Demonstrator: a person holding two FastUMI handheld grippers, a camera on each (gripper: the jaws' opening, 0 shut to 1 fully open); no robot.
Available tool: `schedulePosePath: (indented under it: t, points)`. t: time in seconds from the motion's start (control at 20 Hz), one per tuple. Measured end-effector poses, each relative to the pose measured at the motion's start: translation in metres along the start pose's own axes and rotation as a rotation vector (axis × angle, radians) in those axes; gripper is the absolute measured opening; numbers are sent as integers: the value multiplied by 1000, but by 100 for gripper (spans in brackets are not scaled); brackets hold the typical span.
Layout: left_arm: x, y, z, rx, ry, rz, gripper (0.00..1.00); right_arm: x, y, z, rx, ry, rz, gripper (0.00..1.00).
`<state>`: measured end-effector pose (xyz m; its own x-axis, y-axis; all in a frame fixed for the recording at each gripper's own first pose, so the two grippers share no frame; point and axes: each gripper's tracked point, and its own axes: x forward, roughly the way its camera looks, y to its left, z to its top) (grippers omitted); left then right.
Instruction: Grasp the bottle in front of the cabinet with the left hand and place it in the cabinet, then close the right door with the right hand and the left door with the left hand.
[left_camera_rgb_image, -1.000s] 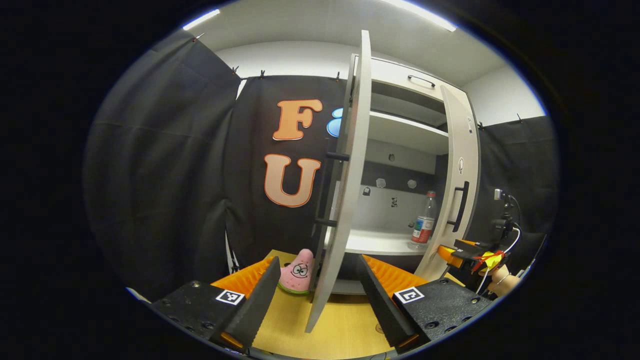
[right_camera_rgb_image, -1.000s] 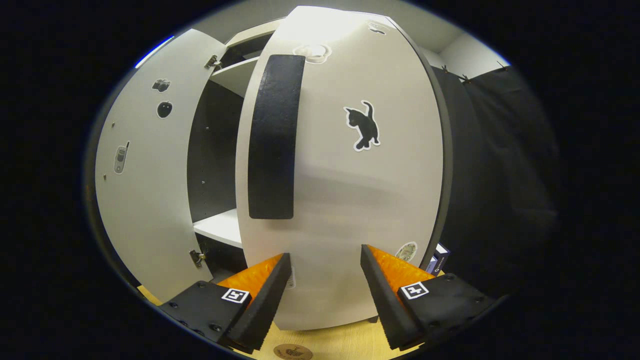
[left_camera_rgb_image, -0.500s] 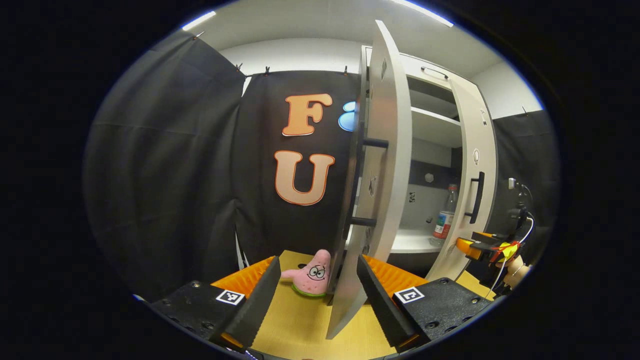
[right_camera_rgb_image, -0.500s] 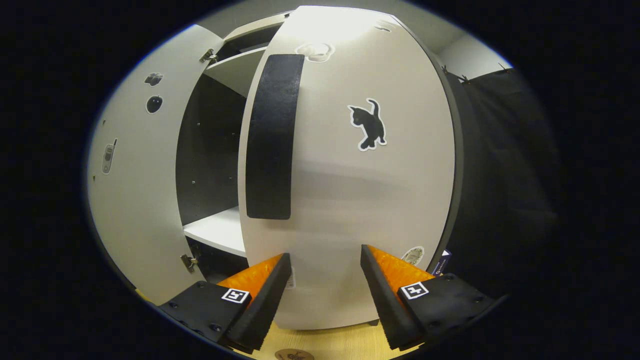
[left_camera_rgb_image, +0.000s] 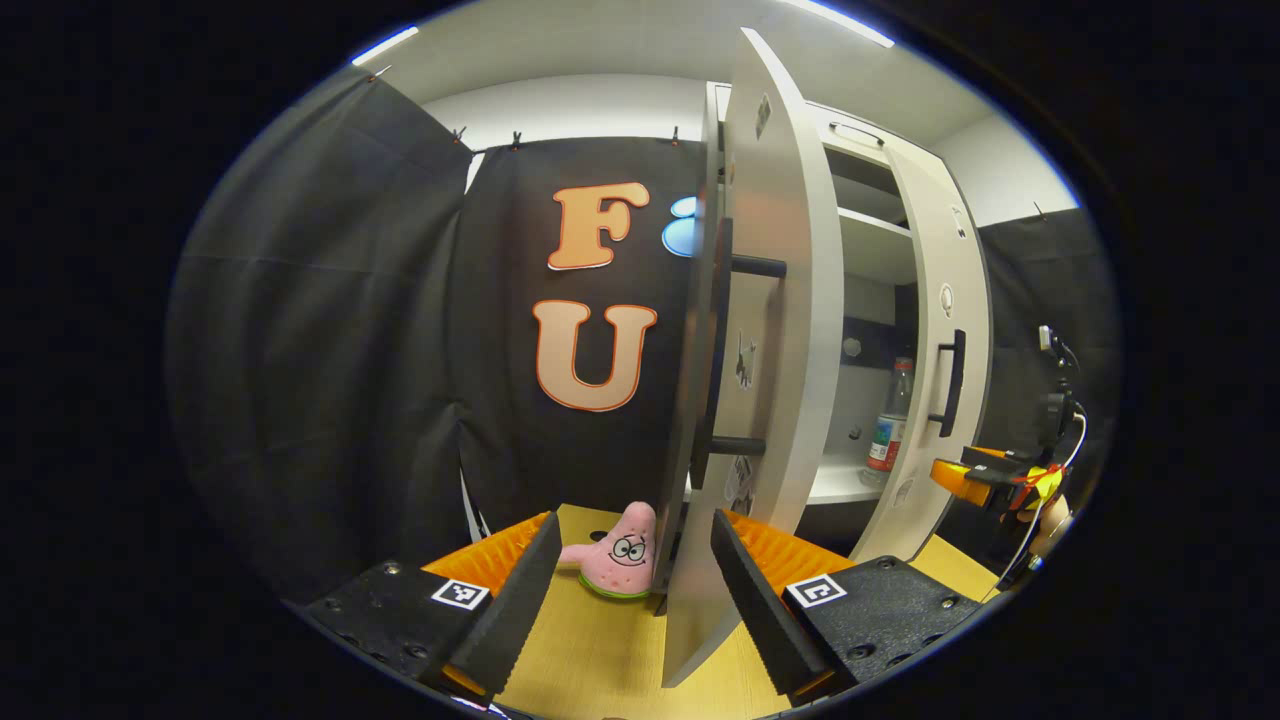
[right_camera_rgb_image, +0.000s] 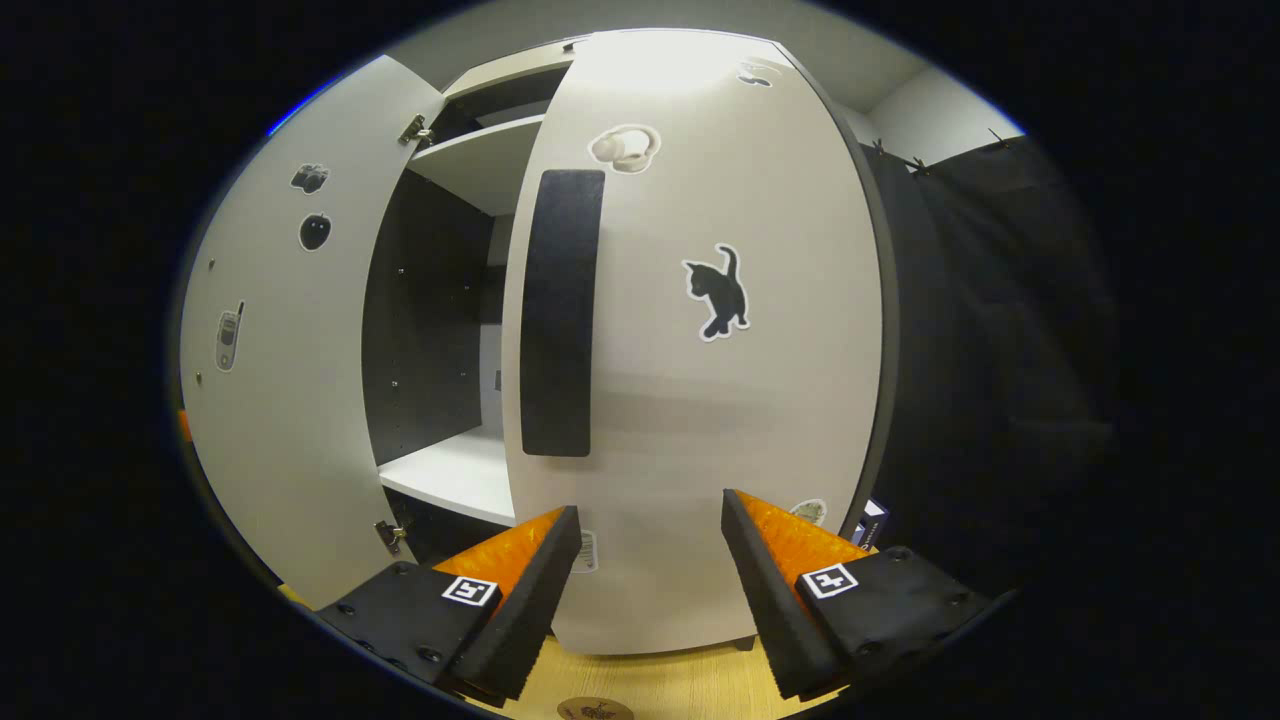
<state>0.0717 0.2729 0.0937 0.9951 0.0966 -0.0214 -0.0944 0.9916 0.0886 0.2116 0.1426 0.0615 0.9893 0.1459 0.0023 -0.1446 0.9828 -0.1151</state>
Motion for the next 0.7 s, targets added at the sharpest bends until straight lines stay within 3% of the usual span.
schedulePosePath:
  t: [0.3, 0.7]
  points:
    - [3, -37, -9, -85, 18, -72, 93, -49, -32, 20, -41, -27, -38, 95]
    - [13, -84, -12, -82, 28, -103, 93, -97, -66, 32, -28, -29, -25, 94]
